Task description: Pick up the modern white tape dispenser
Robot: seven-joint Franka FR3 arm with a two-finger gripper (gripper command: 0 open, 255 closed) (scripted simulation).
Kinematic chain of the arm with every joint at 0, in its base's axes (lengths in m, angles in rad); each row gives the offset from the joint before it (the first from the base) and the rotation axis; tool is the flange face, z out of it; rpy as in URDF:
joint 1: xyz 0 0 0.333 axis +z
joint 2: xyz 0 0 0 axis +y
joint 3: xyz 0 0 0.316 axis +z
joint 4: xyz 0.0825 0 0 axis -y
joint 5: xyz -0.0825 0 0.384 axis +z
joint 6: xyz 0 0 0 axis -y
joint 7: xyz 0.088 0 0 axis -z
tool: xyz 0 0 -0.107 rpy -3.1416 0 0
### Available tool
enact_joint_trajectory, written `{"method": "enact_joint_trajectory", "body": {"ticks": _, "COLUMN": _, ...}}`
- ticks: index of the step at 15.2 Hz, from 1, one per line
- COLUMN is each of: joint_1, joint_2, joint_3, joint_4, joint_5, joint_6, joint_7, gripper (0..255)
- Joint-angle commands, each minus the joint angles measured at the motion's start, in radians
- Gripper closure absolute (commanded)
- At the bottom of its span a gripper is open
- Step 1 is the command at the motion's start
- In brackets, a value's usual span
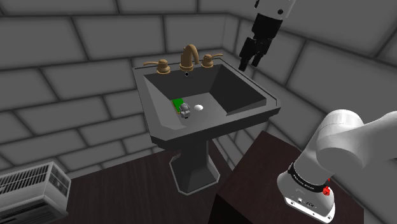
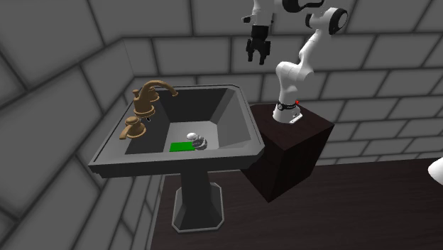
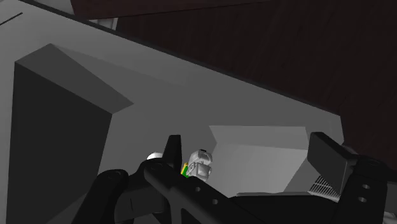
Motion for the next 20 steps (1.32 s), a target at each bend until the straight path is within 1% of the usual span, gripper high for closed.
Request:
{"method": "enact_joint_trajectory", "body": {"ticks": 1, "joint_1": 0.000, "joint_2": 0.000, "joint_3": 0.000, "joint_4": 0.000, "joint_5": 0.000, "joint_6": 0.000, "joint_7": 0.000, "gripper": 0}}
{"method": "enact_joint_trajectory", "body": {"ticks": 5, "joint_1": -0.004, "joint_2": 0.140, "joint_3": 0.012, "joint_4": 0.017, "joint_5": 0.004, "joint_6": 0.091, "joint_7": 0.025, "gripper": 0}}
{"method": "enact_joint_trajectory", "body": {"ticks": 10, "joint_1": -0.008, "joint_2": 0.327, "joint_3": 0.024, "joint_4": 0.066, "joint_5": 0.007, "joint_6": 0.188, "joint_7": 0.056, "gripper": 0}}
{"method": "enact_joint_trajectory", "body": {"ticks": 15, "joint_1": -0.013, "joint_2": 0.521, "joint_3": 0.031, "joint_4": 0.144, "joint_5": 0.006, "joint_6": 0.263, "joint_7": 0.087, "gripper": 0}}
{"method": "enact_joint_trajectory", "body": {"ticks": 20, "joint_1": -0.016, "joint_2": 0.720, "joint_3": 0.032, "joint_4": 0.250, "joint_5": 0.004, "joint_6": 0.314, "joint_7": 0.118, "gripper": 0}}
